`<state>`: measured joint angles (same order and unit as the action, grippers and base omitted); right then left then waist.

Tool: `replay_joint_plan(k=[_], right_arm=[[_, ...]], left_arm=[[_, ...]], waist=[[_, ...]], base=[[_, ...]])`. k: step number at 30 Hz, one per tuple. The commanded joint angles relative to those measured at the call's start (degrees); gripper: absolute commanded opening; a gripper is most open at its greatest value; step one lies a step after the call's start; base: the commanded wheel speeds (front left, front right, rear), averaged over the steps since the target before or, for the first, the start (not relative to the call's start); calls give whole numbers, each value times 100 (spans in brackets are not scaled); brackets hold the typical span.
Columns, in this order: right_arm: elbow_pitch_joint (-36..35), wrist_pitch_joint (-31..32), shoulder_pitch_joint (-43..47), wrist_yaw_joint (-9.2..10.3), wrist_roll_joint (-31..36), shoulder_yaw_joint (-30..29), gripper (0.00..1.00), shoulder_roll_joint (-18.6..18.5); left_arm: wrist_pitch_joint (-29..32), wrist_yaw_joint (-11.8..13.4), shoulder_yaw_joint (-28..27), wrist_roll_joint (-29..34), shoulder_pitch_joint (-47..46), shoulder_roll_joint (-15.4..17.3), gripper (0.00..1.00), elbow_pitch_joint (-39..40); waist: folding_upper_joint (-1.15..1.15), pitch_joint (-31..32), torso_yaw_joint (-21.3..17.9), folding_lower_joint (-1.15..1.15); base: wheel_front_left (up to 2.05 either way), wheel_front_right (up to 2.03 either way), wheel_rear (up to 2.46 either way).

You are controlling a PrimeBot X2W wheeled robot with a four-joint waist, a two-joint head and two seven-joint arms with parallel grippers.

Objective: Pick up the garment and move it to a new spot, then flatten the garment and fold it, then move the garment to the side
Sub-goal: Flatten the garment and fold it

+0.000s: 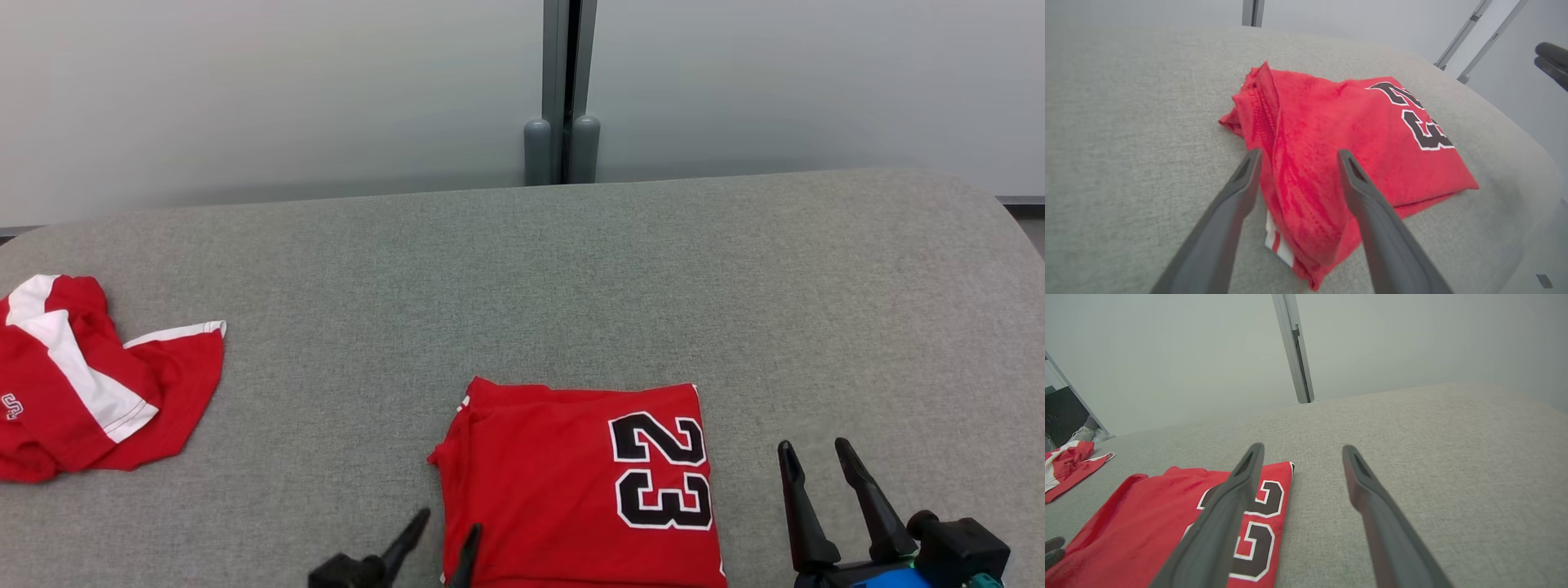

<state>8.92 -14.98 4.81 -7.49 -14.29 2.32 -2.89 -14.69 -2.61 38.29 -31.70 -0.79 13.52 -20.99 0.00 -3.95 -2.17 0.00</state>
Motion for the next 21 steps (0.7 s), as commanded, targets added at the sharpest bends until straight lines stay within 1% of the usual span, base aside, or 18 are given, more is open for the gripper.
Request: replay_joint_plan(k=[1,5,9,11,14,17,21], right_arm=[[-3,-23,-68,-1,-46,-9,100,-38],[-83,-24,-111,-1,-15,-85,100,-48],[-189,-22,-112,-1,51,-123,100,-50],[-246,-22,-123,-1,94,-151,100,-49],[-293,-22,-109,-1,125,-176,100,-43],[-350,-23,-64,-2,189,-189,100,-37],[-398,-23,46,-1,279,-275,100,-31]], left_arm=[[-38,100,-193,31,-116,40,100,91],[-55,400,-1006,302,-199,55,100,694],[-52,552,-1810,689,-93,4,100,1334],[-53,580,-2167,932,-46,-6,100,1596],[-53,608,-2633,1177,79,-104,100,1859],[-53,552,-2936,1417,193,-154,100,1943],[-54,426,-3304,1533,368,-260,100,1873]], waist=[[0,-5,-6,0],[0,5,20,0],[0,43,46,0],[0,70,49,0],[0,120,50,0],[0,157,49,0],[0,245,51,0]], base=[[0,0,0],[0,0,0],[0,0,0],[0,0,0],[0,0,0],[0,0,0],[0,0,0]])
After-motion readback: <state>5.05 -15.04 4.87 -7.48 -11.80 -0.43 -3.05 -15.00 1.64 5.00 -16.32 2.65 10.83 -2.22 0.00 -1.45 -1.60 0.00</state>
